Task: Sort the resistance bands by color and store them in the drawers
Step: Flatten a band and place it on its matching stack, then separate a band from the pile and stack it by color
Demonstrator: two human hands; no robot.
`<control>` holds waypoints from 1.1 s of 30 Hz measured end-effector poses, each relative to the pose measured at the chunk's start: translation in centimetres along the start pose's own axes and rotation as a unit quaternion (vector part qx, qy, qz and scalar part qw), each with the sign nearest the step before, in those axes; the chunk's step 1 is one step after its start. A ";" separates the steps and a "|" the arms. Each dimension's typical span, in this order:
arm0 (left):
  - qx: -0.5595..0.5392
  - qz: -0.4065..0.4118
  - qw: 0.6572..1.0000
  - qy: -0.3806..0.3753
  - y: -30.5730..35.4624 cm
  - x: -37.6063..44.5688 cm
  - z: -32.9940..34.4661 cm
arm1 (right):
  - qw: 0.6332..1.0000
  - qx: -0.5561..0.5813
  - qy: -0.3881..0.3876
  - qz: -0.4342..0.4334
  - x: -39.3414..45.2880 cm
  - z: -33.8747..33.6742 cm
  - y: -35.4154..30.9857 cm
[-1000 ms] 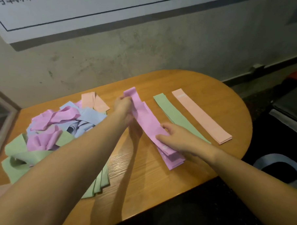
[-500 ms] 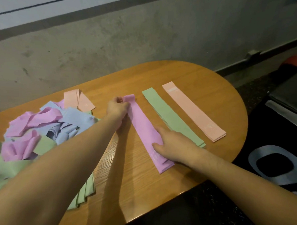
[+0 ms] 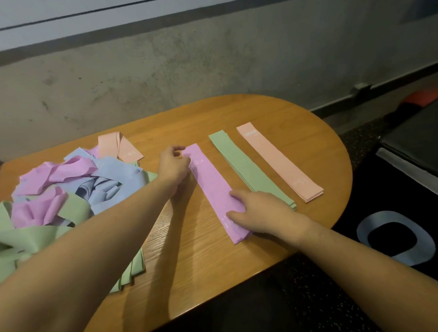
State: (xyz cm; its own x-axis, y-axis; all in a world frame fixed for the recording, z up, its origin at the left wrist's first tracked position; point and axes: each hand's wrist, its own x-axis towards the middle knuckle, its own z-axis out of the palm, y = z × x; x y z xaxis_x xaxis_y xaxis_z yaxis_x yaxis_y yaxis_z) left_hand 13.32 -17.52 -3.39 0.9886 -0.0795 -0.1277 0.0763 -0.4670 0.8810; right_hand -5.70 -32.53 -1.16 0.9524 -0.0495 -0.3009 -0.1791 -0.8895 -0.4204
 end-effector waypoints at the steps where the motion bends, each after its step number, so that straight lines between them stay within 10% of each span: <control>1: 0.003 0.009 1.000 -0.006 -0.2 -0.4 -0.2 | 0.999 -0.034 0.001 0.004 -0.1 0.1 0.1; 14: 0.071 0.155 0.984 -0.041 -2.4 -5.1 -4.4 | 0.978 -0.197 0.061 0.041 -1.8 0.6 -1.1; 33: 0.298 0.242 0.923 -0.018 -8.9 -5.8 -17.0 | 0.987 0.077 0.092 -0.109 3.7 2.9 -8.4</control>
State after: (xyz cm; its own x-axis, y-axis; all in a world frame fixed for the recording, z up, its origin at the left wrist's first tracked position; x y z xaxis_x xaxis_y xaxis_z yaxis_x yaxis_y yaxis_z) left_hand 9.11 2.13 -2.77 0.8825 -0.4302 0.1903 -0.4687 -0.7703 0.4324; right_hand -1.39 -23.90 -1.17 0.9986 0.0410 -0.0344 0.0129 -0.8088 -0.5880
